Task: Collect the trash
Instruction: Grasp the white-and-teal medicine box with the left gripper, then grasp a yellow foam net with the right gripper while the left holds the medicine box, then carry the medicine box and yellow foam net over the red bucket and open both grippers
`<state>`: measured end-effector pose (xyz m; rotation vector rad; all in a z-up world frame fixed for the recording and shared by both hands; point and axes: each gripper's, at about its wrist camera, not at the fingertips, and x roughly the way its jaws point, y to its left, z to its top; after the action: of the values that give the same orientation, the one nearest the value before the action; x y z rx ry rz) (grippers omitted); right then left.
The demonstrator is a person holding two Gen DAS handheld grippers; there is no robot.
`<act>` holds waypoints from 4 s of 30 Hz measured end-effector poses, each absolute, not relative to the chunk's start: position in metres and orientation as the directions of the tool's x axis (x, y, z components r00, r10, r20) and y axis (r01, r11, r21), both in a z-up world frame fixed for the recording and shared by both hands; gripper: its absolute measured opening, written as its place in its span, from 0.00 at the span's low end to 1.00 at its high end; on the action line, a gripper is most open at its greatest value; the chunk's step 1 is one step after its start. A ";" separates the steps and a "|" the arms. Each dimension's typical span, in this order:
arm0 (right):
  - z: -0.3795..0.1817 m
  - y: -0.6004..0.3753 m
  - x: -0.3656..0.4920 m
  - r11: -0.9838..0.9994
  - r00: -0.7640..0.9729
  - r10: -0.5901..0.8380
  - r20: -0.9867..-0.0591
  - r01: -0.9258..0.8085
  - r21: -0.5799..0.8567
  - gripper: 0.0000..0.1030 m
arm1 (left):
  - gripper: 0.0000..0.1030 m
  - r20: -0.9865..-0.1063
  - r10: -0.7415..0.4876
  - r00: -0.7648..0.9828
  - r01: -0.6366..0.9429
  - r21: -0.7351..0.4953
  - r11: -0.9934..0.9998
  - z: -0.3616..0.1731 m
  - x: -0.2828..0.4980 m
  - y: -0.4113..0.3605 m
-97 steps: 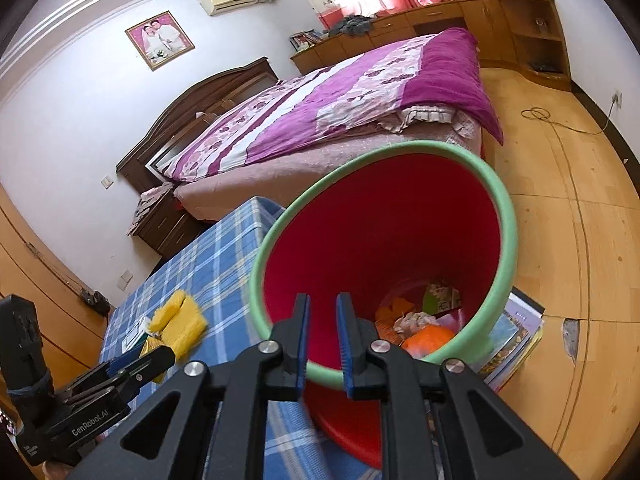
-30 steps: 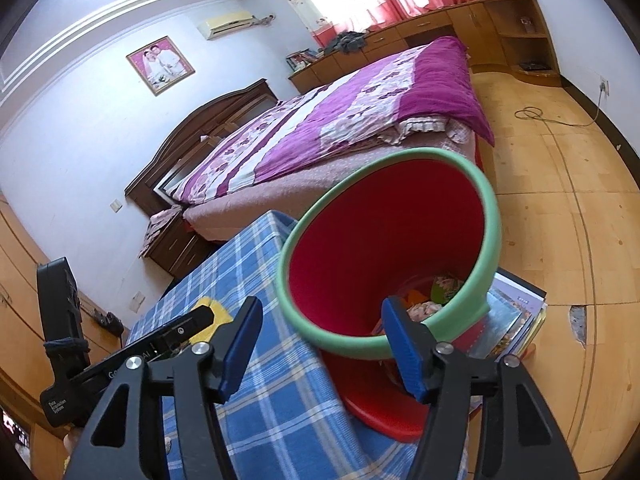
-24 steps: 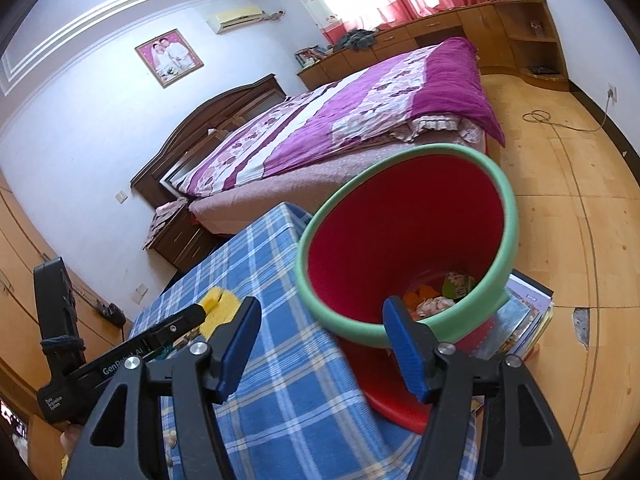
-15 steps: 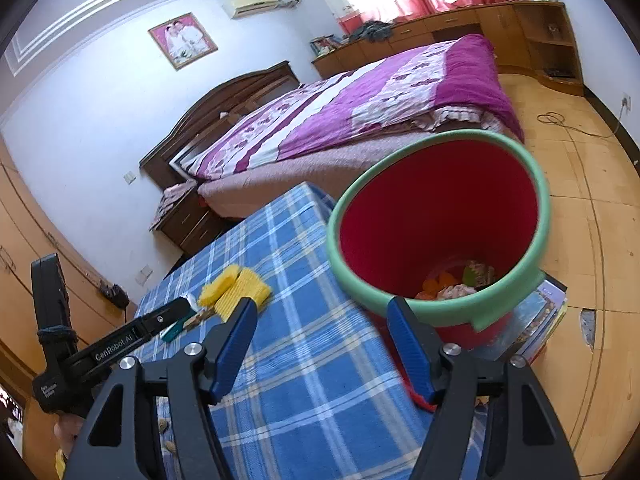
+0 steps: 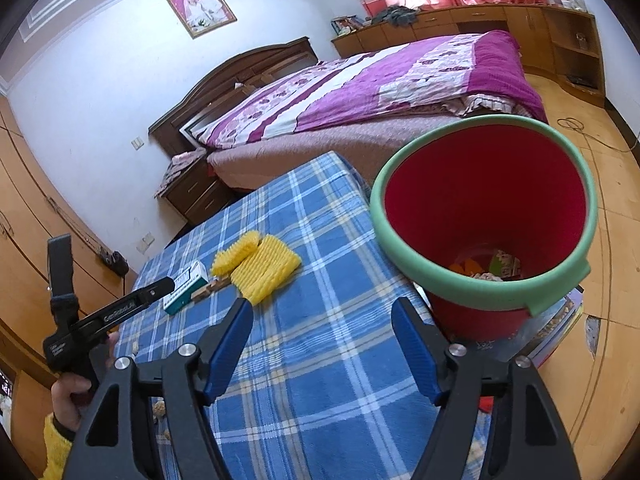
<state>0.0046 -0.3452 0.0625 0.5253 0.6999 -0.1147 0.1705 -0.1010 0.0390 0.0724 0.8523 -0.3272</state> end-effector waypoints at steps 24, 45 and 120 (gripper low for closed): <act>0.033 -0.309 0.076 0.899 0.673 0.128 -0.729 0.231 0.372 0.74 | 0.81 -0.835 -0.163 0.525 0.390 0.066 0.919 -0.009 0.255 -0.093; 0.010 -0.302 0.143 0.939 0.638 0.111 -0.762 0.183 0.290 0.64 | 0.74 -0.809 -0.268 0.524 0.213 -0.180 0.960 -0.001 0.213 -0.050; 0.069 -0.481 -0.063 0.712 0.813 -0.213 -0.541 0.509 0.484 0.13 | 0.74 -0.740 -0.481 0.470 0.623 -0.108 0.775 0.065 0.081 -0.277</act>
<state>-0.0635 -0.4813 0.0694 0.6665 0.4762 -0.4170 0.0809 -0.2766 0.0654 0.1868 0.8426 -0.6812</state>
